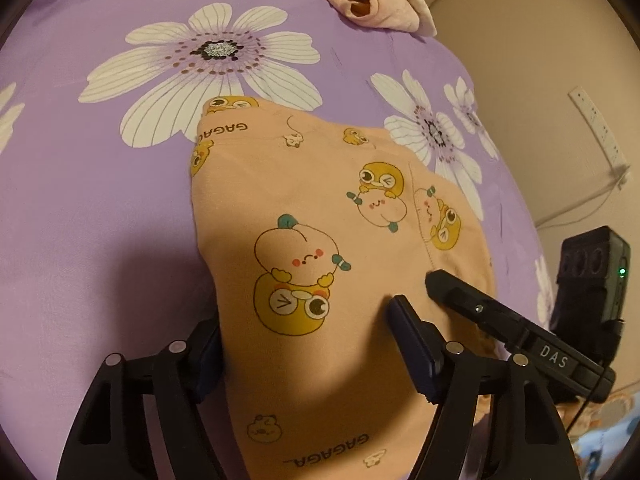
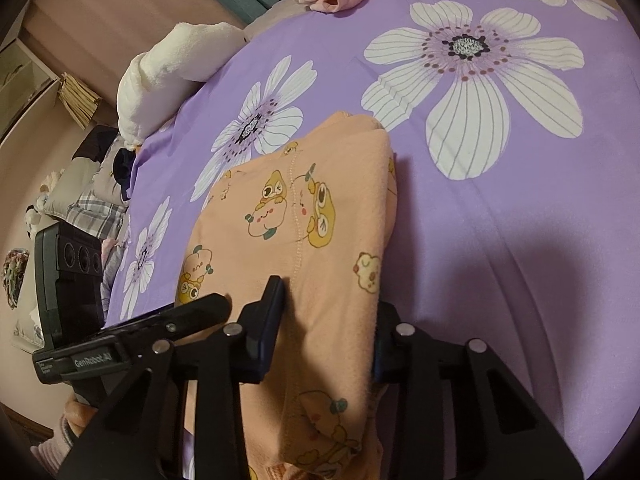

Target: Fold small clothes

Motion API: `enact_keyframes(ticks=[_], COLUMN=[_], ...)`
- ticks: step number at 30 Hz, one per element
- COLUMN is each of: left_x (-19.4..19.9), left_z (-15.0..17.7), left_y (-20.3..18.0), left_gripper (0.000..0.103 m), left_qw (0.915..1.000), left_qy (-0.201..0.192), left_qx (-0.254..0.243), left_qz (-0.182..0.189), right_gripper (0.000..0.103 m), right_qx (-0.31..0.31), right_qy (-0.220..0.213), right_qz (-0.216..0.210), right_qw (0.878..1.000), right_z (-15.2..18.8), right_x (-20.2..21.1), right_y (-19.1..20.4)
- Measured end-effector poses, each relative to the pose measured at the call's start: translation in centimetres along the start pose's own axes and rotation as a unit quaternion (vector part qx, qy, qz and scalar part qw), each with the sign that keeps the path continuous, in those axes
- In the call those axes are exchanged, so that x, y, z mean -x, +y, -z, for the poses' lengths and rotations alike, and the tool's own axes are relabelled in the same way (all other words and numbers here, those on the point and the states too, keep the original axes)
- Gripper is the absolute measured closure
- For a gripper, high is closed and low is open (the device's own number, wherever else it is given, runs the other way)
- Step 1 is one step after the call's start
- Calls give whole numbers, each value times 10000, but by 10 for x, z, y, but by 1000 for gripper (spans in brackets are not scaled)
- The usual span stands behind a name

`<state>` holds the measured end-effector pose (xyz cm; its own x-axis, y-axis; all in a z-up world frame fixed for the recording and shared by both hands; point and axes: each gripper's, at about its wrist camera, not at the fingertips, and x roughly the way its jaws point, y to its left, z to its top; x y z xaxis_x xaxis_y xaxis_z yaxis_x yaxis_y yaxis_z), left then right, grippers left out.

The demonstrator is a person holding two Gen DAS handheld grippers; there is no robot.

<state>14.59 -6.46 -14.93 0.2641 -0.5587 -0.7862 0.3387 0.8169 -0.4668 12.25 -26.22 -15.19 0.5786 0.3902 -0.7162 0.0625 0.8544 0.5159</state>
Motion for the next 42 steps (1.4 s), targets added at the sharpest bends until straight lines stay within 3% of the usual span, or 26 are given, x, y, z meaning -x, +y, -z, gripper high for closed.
enact_keyframes(ticks=[10,14,42], left_x=[4,8,77], left_z=[4,5,34], left_y=[-7,-7,0], left_gripper=[69,76,79], left_qw=[9996,9997,9977], left_qy=[-48,-100,-639], left_qx=[-202,-183,-93], left_qz=[-173,-117,192], right_gripper=[83,84,84], right_qx=[471,530,1389], right_qy=[-251,-384,-676], right_qz=[376,368,253], right_qw=[9979,9972,9877], right_z=[1,1,23], right_x=[4,9,51], right_y=[23,29,104])
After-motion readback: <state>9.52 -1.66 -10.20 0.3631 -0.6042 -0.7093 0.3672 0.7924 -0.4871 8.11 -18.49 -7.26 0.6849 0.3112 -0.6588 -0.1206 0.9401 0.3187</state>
